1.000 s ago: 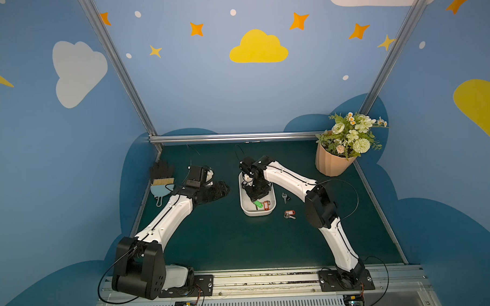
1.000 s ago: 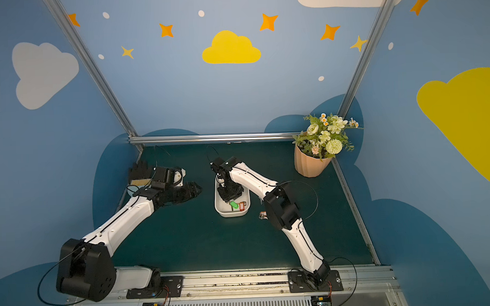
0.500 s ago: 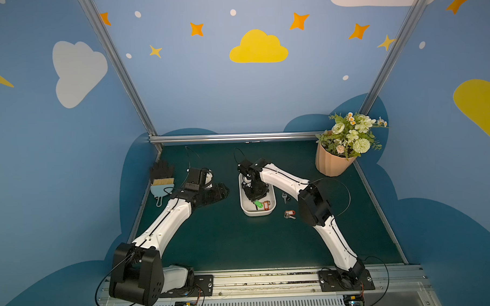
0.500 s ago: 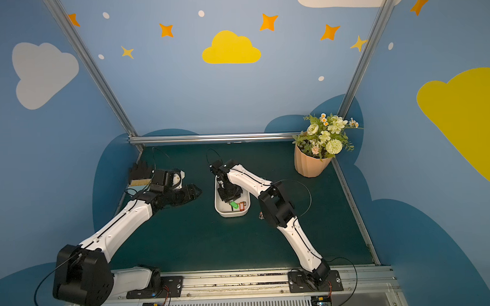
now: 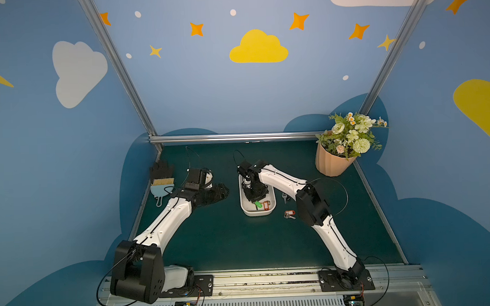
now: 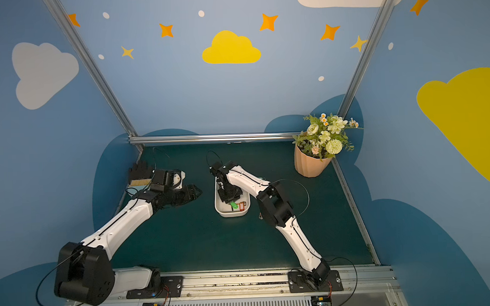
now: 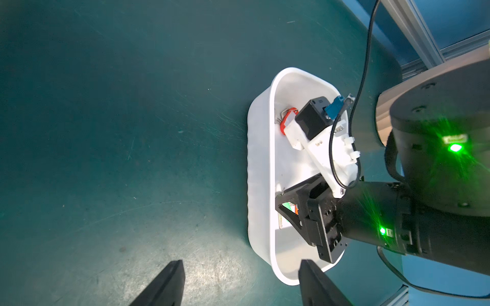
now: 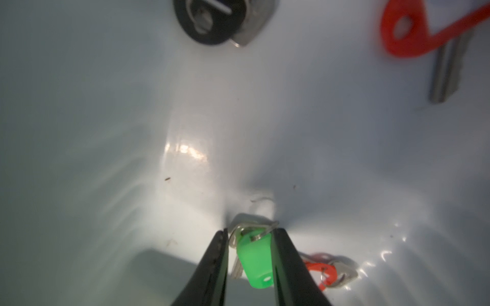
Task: Take the keys out of the storage box
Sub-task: Pick up the key from the storage box.
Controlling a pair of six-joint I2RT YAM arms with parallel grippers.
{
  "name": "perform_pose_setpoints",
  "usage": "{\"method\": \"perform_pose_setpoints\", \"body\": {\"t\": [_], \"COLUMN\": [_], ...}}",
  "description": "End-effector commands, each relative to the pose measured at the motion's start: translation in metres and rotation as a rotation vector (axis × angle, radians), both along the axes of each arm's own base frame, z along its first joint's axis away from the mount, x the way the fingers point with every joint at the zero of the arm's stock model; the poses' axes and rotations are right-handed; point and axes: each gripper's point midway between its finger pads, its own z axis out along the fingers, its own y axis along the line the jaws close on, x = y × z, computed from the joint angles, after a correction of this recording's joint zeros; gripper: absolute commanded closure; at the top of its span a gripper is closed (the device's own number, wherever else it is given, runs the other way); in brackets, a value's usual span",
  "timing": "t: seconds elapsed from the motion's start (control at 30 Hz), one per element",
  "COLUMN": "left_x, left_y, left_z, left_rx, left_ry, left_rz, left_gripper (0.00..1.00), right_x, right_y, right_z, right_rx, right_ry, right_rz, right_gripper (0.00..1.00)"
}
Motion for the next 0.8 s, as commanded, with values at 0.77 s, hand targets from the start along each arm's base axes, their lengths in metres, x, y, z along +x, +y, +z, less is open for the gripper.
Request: {"method": "perform_pose_setpoints", "body": {"t": [0.77], "left_x": [0.007], "left_y": [-0.003], "left_z": [0.004], "left_rx": [-0.013], "left_ry": [-0.006], "left_rz": [-0.023], "left_gripper": [0.26], "right_x": [0.024], "right_y": [0.002], "right_z": [0.004], "right_rx": [-0.015], "right_ry": [-0.078], "right_rz": [0.005], "right_gripper": [1.0]}}
